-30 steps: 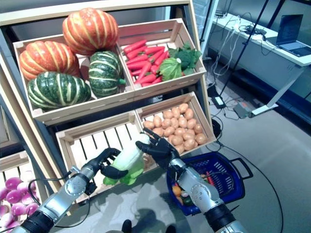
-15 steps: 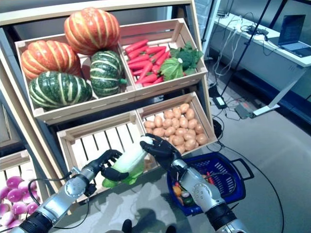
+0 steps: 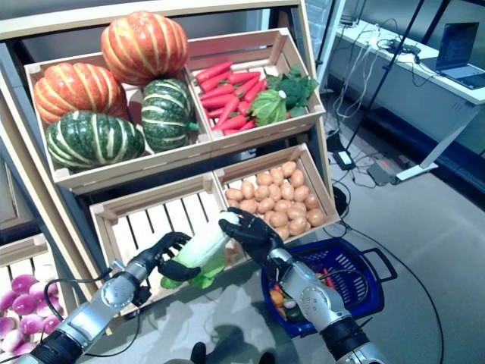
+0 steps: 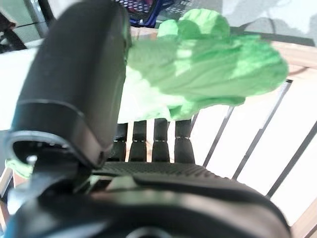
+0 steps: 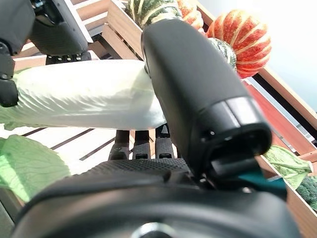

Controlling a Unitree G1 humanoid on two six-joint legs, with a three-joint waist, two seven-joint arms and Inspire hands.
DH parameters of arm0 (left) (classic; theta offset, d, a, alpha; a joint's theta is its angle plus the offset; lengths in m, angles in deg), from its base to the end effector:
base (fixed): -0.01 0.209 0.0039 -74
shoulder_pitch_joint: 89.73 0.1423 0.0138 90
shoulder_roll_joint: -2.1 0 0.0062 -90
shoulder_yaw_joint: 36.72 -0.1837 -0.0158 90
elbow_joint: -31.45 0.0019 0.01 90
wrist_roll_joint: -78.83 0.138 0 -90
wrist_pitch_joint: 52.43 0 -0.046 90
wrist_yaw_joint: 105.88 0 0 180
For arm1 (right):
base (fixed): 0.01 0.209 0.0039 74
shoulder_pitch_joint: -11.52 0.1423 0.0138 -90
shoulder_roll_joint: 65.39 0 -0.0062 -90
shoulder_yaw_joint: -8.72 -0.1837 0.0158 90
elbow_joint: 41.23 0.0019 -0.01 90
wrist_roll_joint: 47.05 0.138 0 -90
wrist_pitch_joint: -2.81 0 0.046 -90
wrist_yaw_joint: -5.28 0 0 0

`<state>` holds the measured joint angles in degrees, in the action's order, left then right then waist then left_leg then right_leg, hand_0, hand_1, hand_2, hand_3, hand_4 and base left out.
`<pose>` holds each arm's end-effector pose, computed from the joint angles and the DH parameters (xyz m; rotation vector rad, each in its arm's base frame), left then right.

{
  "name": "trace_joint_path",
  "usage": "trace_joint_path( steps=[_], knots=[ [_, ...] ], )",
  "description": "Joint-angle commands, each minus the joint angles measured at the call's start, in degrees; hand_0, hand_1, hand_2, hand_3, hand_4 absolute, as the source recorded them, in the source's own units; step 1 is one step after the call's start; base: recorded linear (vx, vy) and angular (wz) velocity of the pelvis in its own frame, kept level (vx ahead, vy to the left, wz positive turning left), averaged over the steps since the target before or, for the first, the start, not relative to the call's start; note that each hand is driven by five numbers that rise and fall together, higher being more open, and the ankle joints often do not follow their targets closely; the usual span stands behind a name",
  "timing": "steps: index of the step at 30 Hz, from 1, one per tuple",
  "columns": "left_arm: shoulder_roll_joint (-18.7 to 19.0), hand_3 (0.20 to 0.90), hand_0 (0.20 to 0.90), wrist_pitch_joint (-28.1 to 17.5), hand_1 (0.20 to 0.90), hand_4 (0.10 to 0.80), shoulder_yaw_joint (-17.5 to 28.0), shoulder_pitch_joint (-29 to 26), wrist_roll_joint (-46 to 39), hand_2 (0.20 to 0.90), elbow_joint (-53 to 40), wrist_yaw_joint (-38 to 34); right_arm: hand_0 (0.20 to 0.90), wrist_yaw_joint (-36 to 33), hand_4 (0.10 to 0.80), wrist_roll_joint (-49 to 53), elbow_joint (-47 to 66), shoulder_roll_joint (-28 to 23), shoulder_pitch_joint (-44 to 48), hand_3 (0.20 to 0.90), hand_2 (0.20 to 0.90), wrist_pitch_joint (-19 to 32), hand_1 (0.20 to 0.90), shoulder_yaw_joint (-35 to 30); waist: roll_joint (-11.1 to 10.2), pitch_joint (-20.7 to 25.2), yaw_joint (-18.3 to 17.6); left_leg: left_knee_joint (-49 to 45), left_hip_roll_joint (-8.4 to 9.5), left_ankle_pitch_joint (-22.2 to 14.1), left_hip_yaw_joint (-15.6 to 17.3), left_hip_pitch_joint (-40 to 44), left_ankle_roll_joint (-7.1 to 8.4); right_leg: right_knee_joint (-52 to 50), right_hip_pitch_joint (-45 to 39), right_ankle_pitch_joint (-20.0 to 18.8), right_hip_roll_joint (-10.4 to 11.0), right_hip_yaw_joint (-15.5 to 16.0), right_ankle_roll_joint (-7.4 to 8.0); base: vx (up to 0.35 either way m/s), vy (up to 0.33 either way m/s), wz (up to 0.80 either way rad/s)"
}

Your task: Put vegetables into the basket

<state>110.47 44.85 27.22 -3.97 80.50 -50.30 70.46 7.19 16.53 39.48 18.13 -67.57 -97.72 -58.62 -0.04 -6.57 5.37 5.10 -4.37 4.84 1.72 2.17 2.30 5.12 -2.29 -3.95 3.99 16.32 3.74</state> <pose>0.1984 0.2000 0.0180 0.7002 0.2920 -0.2959 0.2248 -0.1485 0.0336 0.6227 0.4021 0.3834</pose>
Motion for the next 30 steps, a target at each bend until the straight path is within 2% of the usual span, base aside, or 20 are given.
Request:
trace_joint_path(
  steps=[1, 5, 12, 19, 30],
  knots=[
    [-4.0, 0.900, 0.900, -6.6, 0.900, 0.800, 1.5, -9.7, -6.6, 0.900, -4.3, -4.2, 0.300, 5.4, 0.400, 11.6, 9.8, 6.8, 4.3, 0.300, 0.300, 3.1, 0.300, 3.0, -1.7, 2.2, -0.7, -0.1, -1.15, -4.1, -2.6, 1.9, 2.29, -0.1, -4.2, 0.9, 5.7, -3.2, 4.71, 0.000, 0.000, 0.00],
    [-5.0, 0.900, 0.900, -7.5, 0.900, 0.800, 1.6, -9.5, -9.3, 0.900, -1.7, -3.8, 0.300, 3.9, 0.400, 11.8, 12.1, 5.0, 4.3, 0.300, 0.300, 4.2, 0.300, -0.7, -2.0, 2.1, -1.5, -0.1, -1.24, -4.2, -2.1, 1.9, 2.22, -0.1, -4.0, 0.9, 5.5, -3.5, 4.74, -0.008, 0.000, 0.00],
    [-6.5, 0.900, 0.900, -7.7, 0.900, 0.800, 4.2, -7.5, -17.8, 0.900, 0.2, 0.8, 0.300, 1.6, 0.400, 12.2, 14.1, 2.0, 1.1, 0.300, 0.300, 6.1, 0.300, -9.0, -2.3, 2.2, -2.9, -0.1, -1.47, -3.8, -1.2, 1.6, 2.11, -0.1, -3.4, 0.4, 5.3, -4.1, 4.88, 0.001, -0.001, -0.01],
    [-8.8, 0.900, 0.900, -6.5, 0.900, 0.800, 6.8, -5.6, -26.8, 0.900, 1.8, 5.4, 0.300, -0.1, 0.400, 17.5, 13.3, 3.8, -2.0, 0.300, 0.300, 11.0, 0.300, -16.8, -2.5, 1.8, -4.2, -0.1, -2.04, -3.7, 0.1, 1.4, 1.98, -0.1, -2.8, 0.2, 4.9, -4.8, 4.83, -0.001, -0.016, -0.08],
    [-8.8, 0.900, 0.900, -3.8, 0.900, 0.800, 10.1, -4.0, -30.8, 0.900, 0.0, 7.5, 0.300, -2.8, 0.400, 22.3, 6.4, 6.5, -4.8, 0.300, 0.300, 18.6, 0.300, -26.0, -2.7, 1.3, -5.3, -0.1, -2.49, -3.6, 1.4, 1.0, 1.81, -0.1, -2.0, 0.0, 4.5, -6.1, 4.68, 0.002, -0.022, -0.10]
  ],
)
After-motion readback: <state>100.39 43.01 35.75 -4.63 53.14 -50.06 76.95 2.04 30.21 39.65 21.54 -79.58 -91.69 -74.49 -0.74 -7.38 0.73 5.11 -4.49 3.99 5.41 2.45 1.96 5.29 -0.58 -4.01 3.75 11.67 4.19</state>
